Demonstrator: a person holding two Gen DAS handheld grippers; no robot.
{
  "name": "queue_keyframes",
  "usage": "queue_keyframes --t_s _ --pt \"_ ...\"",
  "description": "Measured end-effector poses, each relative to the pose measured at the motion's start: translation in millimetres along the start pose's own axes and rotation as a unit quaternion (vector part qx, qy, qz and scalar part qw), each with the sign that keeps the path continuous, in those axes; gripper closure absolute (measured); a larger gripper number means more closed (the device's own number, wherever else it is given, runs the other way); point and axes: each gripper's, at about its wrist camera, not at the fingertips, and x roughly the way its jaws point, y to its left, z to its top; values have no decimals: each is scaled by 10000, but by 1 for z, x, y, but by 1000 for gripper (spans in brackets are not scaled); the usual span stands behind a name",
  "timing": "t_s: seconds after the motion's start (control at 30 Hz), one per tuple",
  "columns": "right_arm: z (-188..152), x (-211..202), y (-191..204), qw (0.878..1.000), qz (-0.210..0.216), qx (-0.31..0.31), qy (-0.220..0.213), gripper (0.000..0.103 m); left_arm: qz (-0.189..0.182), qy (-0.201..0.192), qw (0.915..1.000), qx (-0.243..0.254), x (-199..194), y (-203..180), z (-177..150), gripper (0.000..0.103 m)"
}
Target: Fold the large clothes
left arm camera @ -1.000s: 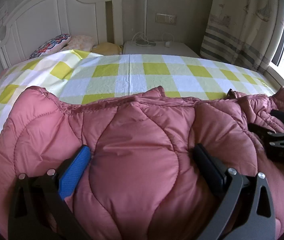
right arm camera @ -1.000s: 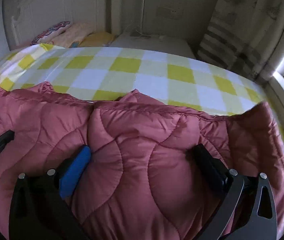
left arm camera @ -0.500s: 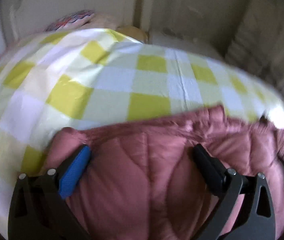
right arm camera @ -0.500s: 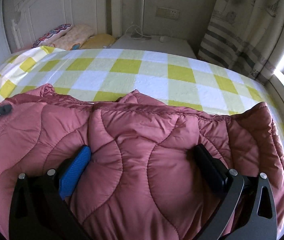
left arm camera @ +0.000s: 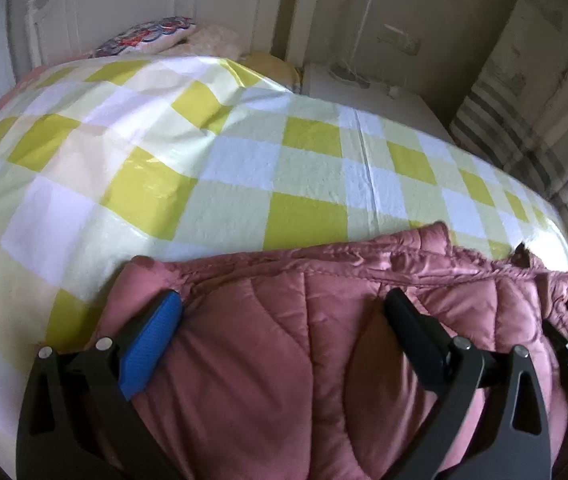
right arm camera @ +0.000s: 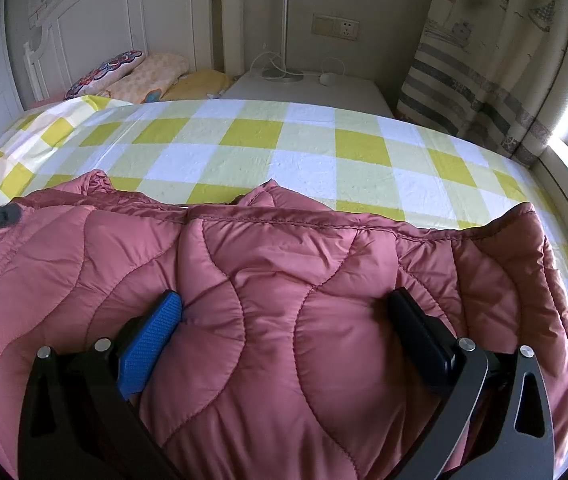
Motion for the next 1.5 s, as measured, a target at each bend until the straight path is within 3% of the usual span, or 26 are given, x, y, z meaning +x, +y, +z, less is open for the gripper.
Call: queue_keyframes --t_s 0.07,0.13,0.2,0.23,0.3,0.33,0.4,0.5,0.57,0.63,0.73,0.83,0.9,0.97,1.07,1.17,1.23,1.33,1.43,1.5 --pt "0 0 0 10000 7 3 -2 4 77 -306 9995 -19 -22 0 -2 4" --pt "0 0 1 10000 5 2 -5 4 -142 -600 9981 27 -48 1 -8 4" --pt "0 0 0 10000 -2 -2 -5 4 -286 -709 9968 225 -60 1 -19 3" --pt "0 0 0 10000 1 -3 -5 4 -167 -730 9965 380 -58 1 -25 2" --pt "0 0 1 10000 29 0 -13 4 196 -440 9969 618 -36 4 -37 2" --pt "0 0 1 10000 15 -1 -16 4 32 -344 9982 500 -29 11 -40 2" --pt "0 0 1 10000 -3 -4 -13 4 -107 -436 9987 245 -33 18 -37 2" --pt "0 -1 1 10000 -2 -9 -20 4 83 -459 9986 261 -35 16 -37 4" --pt "0 0 1 10000 0 -5 -14 4 220 -679 9973 189 -55 15 -45 5" --pt "0 0 2 10000 -2 -10 -14 4 79 -908 9957 144 -77 18 -56 4" --pt "0 -1 1 10000 6 -12 -23 4 396 -736 9964 158 -74 29 -71 2" --pt "0 -1 2 10000 -10 -22 -22 4 -57 -520 9984 -228 -61 53 -75 2" --pt "0 0 1 10000 -2 -10 -15 4 142 -520 9977 -401 -67 56 -70 2" --pt "0 -1 1 10000 0 -17 -19 4 296 -757 9953 -521 -80 54 -68 3" --pt "1 -1 1 10000 -4 -21 -20 4 168 -1542 9867 -489 -117 37 -67 2" --pt "1 0 1 10000 7 -15 -21 4 17 -1972 9803 71 -132 1 -58 2" --pt "0 -1 1 10000 2 -16 -20 4 22 -1907 9804 502 -126 -24 -50 2" --pt "0 0 1 10000 4 -12 -21 4 -19 -1250 9877 937 -84 -46 -27 2" --pt "1 0 2 10000 23 2 -24 4 20 -336 9961 814 -26 -36 -13 2" --pt "1 -1 2 10000 57 22 -38 4 -352 -6 9986 397 -2 -16 -15 2"
